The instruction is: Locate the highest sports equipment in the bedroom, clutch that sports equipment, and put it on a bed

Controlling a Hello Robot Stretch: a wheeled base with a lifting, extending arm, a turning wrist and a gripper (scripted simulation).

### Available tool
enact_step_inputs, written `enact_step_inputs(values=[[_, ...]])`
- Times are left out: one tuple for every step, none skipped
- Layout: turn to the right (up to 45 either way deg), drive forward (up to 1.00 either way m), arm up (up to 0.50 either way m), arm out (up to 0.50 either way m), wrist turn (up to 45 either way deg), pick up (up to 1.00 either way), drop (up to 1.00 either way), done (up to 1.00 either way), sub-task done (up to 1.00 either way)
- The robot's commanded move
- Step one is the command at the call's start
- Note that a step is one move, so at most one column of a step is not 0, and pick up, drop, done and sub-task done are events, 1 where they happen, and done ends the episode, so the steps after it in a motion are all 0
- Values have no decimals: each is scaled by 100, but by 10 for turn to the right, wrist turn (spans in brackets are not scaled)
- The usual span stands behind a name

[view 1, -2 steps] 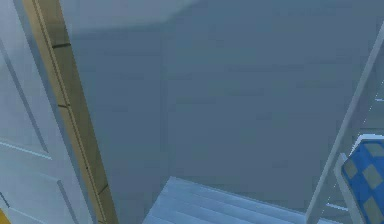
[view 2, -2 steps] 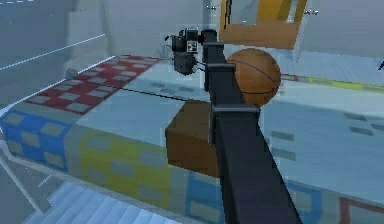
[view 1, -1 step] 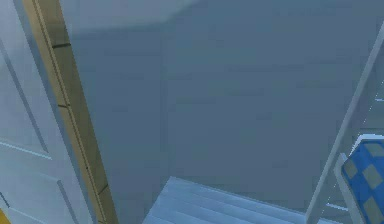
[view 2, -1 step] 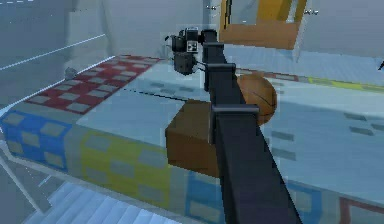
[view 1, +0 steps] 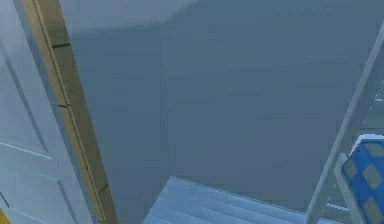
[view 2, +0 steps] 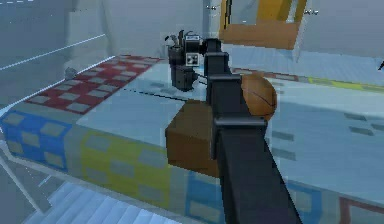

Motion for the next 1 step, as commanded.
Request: enact_step_inputs(values=[[0,0,0,0,0,0,0,100,0]])
